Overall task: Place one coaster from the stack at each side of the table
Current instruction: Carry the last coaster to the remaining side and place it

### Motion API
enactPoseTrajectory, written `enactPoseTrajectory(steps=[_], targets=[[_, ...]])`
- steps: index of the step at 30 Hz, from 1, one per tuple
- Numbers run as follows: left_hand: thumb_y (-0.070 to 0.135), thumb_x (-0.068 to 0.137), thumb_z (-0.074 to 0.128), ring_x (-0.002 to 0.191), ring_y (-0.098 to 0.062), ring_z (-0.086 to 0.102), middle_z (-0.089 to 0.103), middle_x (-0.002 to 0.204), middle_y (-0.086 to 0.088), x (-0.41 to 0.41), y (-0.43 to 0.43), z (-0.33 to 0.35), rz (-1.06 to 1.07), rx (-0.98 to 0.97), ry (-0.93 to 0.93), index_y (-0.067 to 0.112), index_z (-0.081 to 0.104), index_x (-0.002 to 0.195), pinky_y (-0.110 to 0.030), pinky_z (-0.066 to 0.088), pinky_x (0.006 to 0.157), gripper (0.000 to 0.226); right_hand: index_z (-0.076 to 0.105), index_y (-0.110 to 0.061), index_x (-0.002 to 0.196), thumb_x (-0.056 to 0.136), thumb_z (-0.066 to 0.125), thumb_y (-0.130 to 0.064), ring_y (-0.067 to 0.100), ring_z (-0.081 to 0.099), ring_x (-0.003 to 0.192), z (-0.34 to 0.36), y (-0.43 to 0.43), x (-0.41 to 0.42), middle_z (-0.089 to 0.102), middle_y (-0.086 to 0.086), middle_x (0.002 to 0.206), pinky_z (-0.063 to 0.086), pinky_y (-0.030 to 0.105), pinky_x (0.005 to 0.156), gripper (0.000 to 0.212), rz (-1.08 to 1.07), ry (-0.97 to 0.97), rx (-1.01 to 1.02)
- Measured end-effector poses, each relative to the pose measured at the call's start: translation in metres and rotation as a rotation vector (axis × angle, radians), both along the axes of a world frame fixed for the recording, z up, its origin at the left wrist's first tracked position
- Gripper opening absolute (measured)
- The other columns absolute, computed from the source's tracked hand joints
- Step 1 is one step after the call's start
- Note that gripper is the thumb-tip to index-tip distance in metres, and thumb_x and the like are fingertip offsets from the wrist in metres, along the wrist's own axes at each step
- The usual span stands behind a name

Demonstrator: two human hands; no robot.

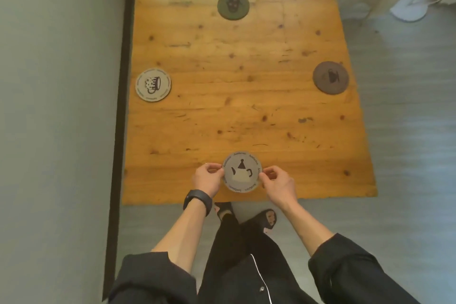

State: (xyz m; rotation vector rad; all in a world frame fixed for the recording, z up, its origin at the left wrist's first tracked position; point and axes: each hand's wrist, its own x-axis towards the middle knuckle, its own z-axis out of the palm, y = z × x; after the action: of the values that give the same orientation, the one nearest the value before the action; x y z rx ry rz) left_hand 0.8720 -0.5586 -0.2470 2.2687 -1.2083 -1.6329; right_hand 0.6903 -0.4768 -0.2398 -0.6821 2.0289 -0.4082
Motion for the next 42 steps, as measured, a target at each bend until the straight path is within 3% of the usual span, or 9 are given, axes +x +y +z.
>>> enactPoseTrajectory(steps=[6,11,17,22,26,30,35,38,42], targets=[[0.028,0.085,0.071,0.089,-0.016,0.063,0.071,0.099,0.0,-0.006,-0.007,-0.022,0.01,0.01,-0.037,0.023,0.071,0.092,-0.028,0.049,0.079,0.009,0.07,-0.019,0.106,0.094,0.062,-0.032,0.015,0.057,0.092,-0.025,-0.025,-0.012,0.066,-0.004,0.098,0.039,0.026,0.08,0.019,-0.019,0.039,0.073],[0.039,0.083,0.07,0.1,-0.019,0.066,0.074,0.099,0.006,-0.011,-0.009,-0.026,-0.07,0.011,-0.146,0.032,0.07,0.084,-0.039,0.048,0.098,0.007,0.069,-0.02,0.107,0.094,0.063,-0.034,0.015,0.059,0.094,-0.035,-0.03,-0.016,0.071,0.0,0.109,0.042,0.026,0.081,0.02,-0.001,0.057,0.121],[0.042,0.085,0.065,0.105,-0.019,0.064,0.073,0.102,0.009,-0.016,-0.012,-0.025,-0.124,-0.01,-0.24,0.032,0.069,0.088,-0.04,0.044,0.101,0.011,0.07,-0.022,0.106,0.093,0.064,-0.035,0.021,0.062,0.105,-0.039,-0.027,-0.016,0.072,0.002,0.112,0.047,0.033,0.092,0.02,-0.005,0.084,0.143],[0.041,0.087,0.062,0.106,-0.02,0.062,0.073,0.102,0.009,-0.019,-0.012,-0.022,-0.172,-0.034,-0.292,0.03,0.07,0.095,-0.035,0.039,0.097,0.016,0.071,-0.022,0.104,0.092,0.066,-0.037,0.018,0.062,0.101,-0.041,-0.025,-0.015,0.072,0.0,0.107,0.048,0.034,0.094,0.02,-0.014,0.075,0.116],[0.04,0.086,0.062,0.106,-0.021,0.063,0.073,0.101,0.008,-0.016,-0.011,-0.023,-0.195,-0.03,-0.292,0.03,0.069,0.095,-0.035,0.039,0.095,0.016,0.069,-0.03,0.094,0.088,0.068,-0.041,0.019,0.065,0.104,-0.042,-0.025,-0.014,0.073,-0.004,0.103,0.05,0.043,0.1,0.013,-0.02,0.064,0.14],[0.042,0.085,0.062,0.106,-0.02,0.063,0.073,0.099,0.008,-0.013,-0.012,-0.025,-0.227,-0.03,-0.309,0.03,0.068,0.093,-0.037,0.037,0.094,0.015,0.064,-0.034,0.085,0.087,0.067,-0.044,0.019,0.063,0.103,-0.039,-0.024,-0.011,0.066,-0.011,0.089,0.045,0.047,0.103,0.01,-0.028,0.088,0.125],[0.038,0.089,0.057,0.097,-0.019,0.064,0.07,0.088,0.013,-0.014,-0.009,-0.026,-0.355,-0.124,-0.344,0.034,0.06,0.098,-0.037,0.038,0.092,0.01,0.066,-0.031,0.084,0.086,0.067,-0.04,0.019,0.061,0.099,-0.035,-0.028,-0.011,0.064,-0.009,0.087,0.046,0.044,0.101,0.01,-0.001,0.115,0.149],[0.032,0.09,0.052,0.093,-0.019,0.064,0.069,0.084,0.01,-0.014,-0.006,-0.028,-0.437,-0.215,-0.343,0.039,0.058,0.108,-0.037,0.038,0.092,0.02,0.065,-0.031,0.084,0.086,0.068,-0.04,0.02,0.063,0.098,-0.036,-0.028,-0.012,0.065,-0.009,0.087,0.049,0.043,0.097,0.01,0.023,0.125,0.141],[0.029,0.096,0.045,0.092,-0.019,0.062,0.066,0.094,0.006,-0.013,-0.004,-0.033,-0.697,-0.372,-0.43,0.041,0.056,0.12,-0.036,0.039,0.085,0.028,0.058,-0.027,0.102,0.093,0.062,-0.034,0.019,0.061,0.086,-0.037,-0.021,-0.006,0.063,-0.006,0.093,0.052,0.04,0.082,0.012,0.219,0.297,-0.025]])
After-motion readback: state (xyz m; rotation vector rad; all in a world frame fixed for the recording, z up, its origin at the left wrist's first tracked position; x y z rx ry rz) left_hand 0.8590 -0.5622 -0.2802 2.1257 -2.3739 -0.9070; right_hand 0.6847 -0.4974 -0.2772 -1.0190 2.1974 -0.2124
